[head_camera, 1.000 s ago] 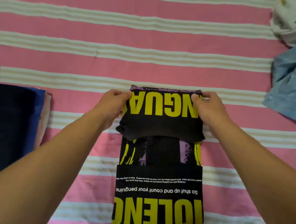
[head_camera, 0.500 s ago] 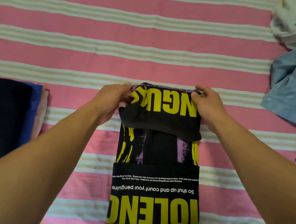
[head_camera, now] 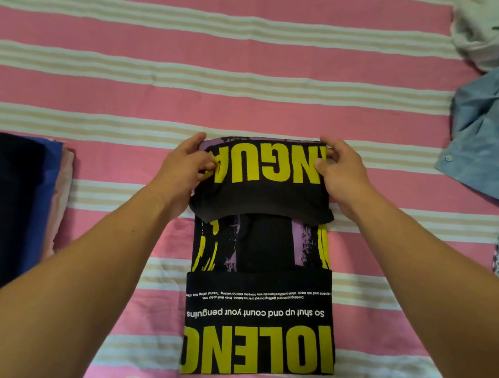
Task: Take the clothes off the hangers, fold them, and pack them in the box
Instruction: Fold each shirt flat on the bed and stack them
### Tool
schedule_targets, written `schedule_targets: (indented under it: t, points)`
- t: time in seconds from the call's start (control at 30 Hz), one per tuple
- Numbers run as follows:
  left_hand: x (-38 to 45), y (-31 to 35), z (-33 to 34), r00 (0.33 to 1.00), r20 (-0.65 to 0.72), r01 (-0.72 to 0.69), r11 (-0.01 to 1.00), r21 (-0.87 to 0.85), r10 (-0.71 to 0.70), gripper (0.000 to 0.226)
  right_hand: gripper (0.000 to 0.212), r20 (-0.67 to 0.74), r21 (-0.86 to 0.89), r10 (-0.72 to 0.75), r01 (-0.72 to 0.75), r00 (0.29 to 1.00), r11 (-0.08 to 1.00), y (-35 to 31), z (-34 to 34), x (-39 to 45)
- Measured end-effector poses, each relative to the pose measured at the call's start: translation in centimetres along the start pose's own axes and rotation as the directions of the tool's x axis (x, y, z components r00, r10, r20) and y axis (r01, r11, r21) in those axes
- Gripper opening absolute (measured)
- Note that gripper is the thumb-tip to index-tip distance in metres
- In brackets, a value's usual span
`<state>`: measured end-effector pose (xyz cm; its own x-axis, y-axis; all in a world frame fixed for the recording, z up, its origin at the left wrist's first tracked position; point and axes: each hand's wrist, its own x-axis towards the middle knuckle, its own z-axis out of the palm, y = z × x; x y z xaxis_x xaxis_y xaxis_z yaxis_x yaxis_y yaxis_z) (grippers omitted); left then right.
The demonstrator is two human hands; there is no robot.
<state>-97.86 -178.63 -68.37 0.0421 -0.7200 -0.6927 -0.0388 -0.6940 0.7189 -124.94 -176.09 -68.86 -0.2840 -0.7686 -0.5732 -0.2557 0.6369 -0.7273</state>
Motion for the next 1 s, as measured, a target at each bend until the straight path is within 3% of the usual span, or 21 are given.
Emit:
schedule_targets:
  t: [0.1, 0.17, 0.27, 0.33, 0.43, 0.47, 0.5, 0.53, 0.57, 0.6, 0.63, 0.67, 0.7, 0.73, 0.77, 0.8, 0.83, 0.87, 0.93, 1.0]
  points:
    - [-1.0, 0.4, 0.6, 0.998, -0.013, -0.051, 0.961, 0.274, 0.057, 0.066, 0.056, -0.037, 0.008, 0.008, -0.007, 0.999, 1.000, -0.1, 0.2, -1.3]
    - [-2.5, 0.6, 0.3, 0.996, -0.067, -0.029, 0.918, 0.395, 0.060, 0.065, 0.057, -0.018, -0.114, -0.017, 0.015, 1.000, 0.993, 0.4, 0.3, -2.9]
    - [-4.7, -0.4, -0.4, 0.996, -0.053, 0.091, 0.919, 0.384, -0.076, 0.053, 0.044, 0.016, -0.219, 0.030, -0.026, 0.999, 0.975, 2.1, 0.4, -4.6]
    - [-5.7, -1.2, -0.3, 0.991, -0.088, 0.124, 0.934, 0.334, -0.100, 0.035, 0.034, -0.006, -0.067, 0.139, -0.139, 0.990, 0.988, 2.8, 0.3, -4.9]
    - [-6.2, -2.2, 0.2, 0.973, -0.161, 0.179, 0.980, 0.089, -0.163, 0.025, 0.026, 0.002, 0.131, 0.258, -0.256, 0.966, 0.958, 3.6, 0.3, -5.1]
    - [-6.3, -2.9, 0.4, 0.973, -0.180, 0.173, 0.973, 0.153, -0.145, 0.023, 0.024, -0.004, 0.080, 0.247, -0.246, 0.969, 0.966, 3.8, 0.4, -5.2]
    - [-6.3, -3.5, 0.3, 0.979, -0.188, 0.138, 0.932, 0.335, -0.078, 0.022, 0.024, -0.009, -0.086, 0.191, -0.191, 0.982, 0.978, 3.9, 0.3, -5.1]
    - [-6.4, -3.9, 0.2, 0.988, -0.154, 0.086, 0.804, 0.589, 0.007, 0.025, 0.025, 0.021, -0.382, 0.115, -0.098, 0.993, 0.919, 3.3, -0.1, -5.1]
    - [-6.4, -4.0, -0.2, 0.990, -0.123, 0.057, 0.612, 0.789, 0.067, 0.033, 0.032, 0.038, -0.662, 0.069, -0.026, 0.997, 0.749, 2.5, -0.8, -5.1]
    - [-6.2, -3.8, -0.7, 0.989, -0.102, 0.047, 0.418, 0.907, 0.110, 0.043, 0.041, 0.030, -0.847, 0.023, 0.013, 0.999, 0.531, 1.4, -1.5, -5.0]
    - [-6.1, -3.2, -1.1, 0.989, -0.088, 0.046, 0.312, 0.949, 0.121, 0.052, 0.048, 0.016, -0.917, -0.007, 0.017, 1.000, 0.399, 0.3, -2.3, -4.7]
    - [-5.8, -2.5, -1.5, 0.988, -0.067, 0.025, 0.295, 0.955, 0.136, 0.060, 0.053, 0.018, -0.929, -0.055, 0.037, 0.998, 0.367, -0.8, -2.9, -4.4]
    - [-5.3, -1.6, -1.8, 0.982, -0.026, -0.036, 0.319, 0.947, 0.188, 0.063, 0.054, 0.028, -0.907, -0.136, 0.083, 0.990, 0.413, -1.4, -3.2, -3.8]
    - [-4.8, -0.7, -1.8, 0.956, 0.042, -0.147, 0.352, 0.924, 0.290, 0.063, 0.054, 0.071, -0.868, -0.259, 0.187, 0.963, 0.459, -1.8, -3.3, -3.1]
    - [-4.4, 0.0, -1.5, 0.890, 0.136, -0.299, 0.331, 0.895, 0.436, 0.060, 0.054, 0.129, -0.830, -0.381, 0.310, 0.915, 0.463, -1.7, -3.0, -2.5]
    - [-3.9, 0.4, -0.6, 0.787, 0.254, -0.436, 0.215, 0.874, 0.561, 0.056, 0.056, 0.192, -0.810, -0.473, 0.411, 0.860, 0.417, -1.3, -2.4, -1.7]
    - [-3.2, 0.1, 0.3, 0.699, 0.382, -0.520, 0.063, 0.852, 0.605, 0.056, 0.059, 0.262, -0.811, -0.510, 0.474, 0.819, 0.344, -0.6, -1.6, -1.0]
    - [-2.4, -0.8, 1.3, 0.653, 0.491, -0.567, -0.059, 0.822, 0.577, 0.057, 0.063, 0.329, -0.818, -0.501, 0.507, 0.800, 0.272, 0.3, -0.5, -0.4]
    - [-0.5, -3.9, 2.4, 0.640, 0.610, -0.587, -0.215, 0.781, 0.466, 0.060, 0.073, 0.421, -0.822, -0.464, 0.544, 0.779, 0.167, 2.9, 1.6, 0.6]
    - [1.5, -7.0, 2.1, 0.631, 0.636, -0.571, -0.289, 0.768, 0.444, 0.060, 0.076, 0.439, -0.832, -0.471, 0.544, 0.766, 0.109, 5.3, 3.0, 1.3]
